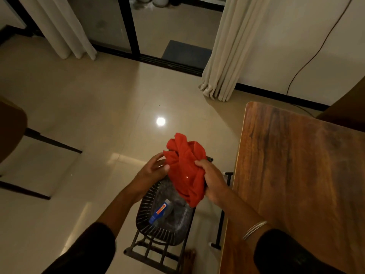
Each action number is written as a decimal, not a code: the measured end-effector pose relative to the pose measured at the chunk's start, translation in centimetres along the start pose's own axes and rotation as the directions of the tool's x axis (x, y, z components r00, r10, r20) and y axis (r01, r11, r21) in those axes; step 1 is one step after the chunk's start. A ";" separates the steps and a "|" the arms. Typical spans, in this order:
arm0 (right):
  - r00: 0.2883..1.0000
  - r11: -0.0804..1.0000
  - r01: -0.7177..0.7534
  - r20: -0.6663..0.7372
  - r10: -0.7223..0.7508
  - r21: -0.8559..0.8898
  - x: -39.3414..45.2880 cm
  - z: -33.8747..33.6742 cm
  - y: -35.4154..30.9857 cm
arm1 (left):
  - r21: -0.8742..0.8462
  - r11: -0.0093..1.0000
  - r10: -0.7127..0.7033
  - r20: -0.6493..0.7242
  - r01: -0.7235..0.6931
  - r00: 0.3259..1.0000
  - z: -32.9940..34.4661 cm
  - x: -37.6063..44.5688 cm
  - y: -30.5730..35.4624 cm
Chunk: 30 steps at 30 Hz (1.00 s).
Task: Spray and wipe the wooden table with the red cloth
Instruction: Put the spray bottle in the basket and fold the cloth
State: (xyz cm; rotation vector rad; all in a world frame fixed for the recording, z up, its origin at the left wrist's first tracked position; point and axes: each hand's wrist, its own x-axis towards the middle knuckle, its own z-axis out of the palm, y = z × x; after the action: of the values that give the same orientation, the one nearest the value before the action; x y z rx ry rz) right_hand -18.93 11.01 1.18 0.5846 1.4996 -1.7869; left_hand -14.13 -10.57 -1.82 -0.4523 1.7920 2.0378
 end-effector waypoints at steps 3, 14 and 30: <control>0.993 0.953 0.121 0.039 -0.115 -0.276 0.4 0.1 -1.2 | -0.033 0.999 -0.030 -0.053 0.028 0.998 1.9 1.5 0.9; 0.969 0.925 0.171 -0.114 -0.221 -0.339 1.9 -0.8 -1.1 | -0.009 0.987 0.160 -0.117 -0.162 0.980 0.1 0.9 0.0; 0.915 0.890 0.402 0.064 -0.398 -0.216 2.7 -0.2 -2.5 | 0.238 0.971 -0.054 0.219 0.001 0.974 -2.2 2.2 4.3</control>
State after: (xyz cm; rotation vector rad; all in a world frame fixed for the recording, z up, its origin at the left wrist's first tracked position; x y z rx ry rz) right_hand -22.61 10.74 0.75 0.1467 1.8827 -1.8738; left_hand -18.19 -13.04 0.57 -0.1675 1.8453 1.7478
